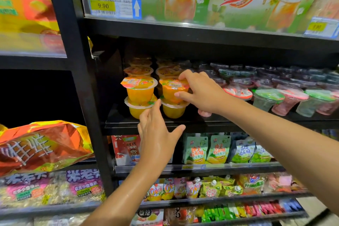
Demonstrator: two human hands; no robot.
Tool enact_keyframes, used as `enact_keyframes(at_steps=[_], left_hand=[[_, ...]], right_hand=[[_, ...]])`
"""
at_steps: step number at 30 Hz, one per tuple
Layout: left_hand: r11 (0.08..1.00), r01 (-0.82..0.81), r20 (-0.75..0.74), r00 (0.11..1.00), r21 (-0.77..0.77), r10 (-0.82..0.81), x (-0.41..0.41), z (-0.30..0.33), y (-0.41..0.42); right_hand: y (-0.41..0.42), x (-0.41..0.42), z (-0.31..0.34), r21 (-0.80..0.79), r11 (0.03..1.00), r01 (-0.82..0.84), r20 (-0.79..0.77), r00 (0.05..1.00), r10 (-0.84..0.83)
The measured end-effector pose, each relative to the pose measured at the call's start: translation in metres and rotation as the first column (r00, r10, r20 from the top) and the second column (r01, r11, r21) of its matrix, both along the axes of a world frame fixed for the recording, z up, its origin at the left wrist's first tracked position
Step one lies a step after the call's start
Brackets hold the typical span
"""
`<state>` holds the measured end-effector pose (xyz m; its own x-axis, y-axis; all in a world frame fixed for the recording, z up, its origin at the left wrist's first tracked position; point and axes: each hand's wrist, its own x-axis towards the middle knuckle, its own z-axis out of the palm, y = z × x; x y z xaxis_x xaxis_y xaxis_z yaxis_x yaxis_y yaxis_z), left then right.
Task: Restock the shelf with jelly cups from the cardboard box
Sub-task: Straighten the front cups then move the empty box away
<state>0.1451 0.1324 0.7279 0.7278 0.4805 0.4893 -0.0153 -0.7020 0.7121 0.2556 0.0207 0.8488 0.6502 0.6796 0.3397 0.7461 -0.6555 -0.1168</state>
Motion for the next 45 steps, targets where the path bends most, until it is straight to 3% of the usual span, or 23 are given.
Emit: enact_keyframes(at_steps=[14, 21, 34, 38, 45], left_hand=[[1.000, -0.024, 0.075, 0.997, -0.007, 0.024, -0.010, 0.000, -0.008], [1.000, -0.024, 0.078, 0.997, -0.002, 0.024, -0.003, -0.010, -0.052], [0.974, -0.225, 0.114, 0.967, -0.033, 0.227, 0.065, 0.018, -0.131], [0.969, -0.244, 0.096, 0.965, -0.032, 0.246, 0.067, 0.019, -0.126], [0.961, -0.266, 0.123, 0.954, -0.074, 0.274, 0.058, 0.016, -0.113]], right_hand=[[-0.021, 0.007, 0.010, 0.005, 1.000, -0.017, -0.025, 1.000, 0.017], [-0.077, 0.041, 0.026, -0.089, 0.996, -0.023, -0.033, 0.999, 0.020], [-0.120, 0.095, 0.008, -0.188, 0.957, -0.220, 0.098, 0.965, 0.241], [-0.117, 0.097, 0.004, -0.173, 0.957, -0.231, 0.170, 0.951, 0.260], [-0.103, 0.087, 0.001, -0.128, 0.971, -0.200, 0.133, 0.967, 0.217]])
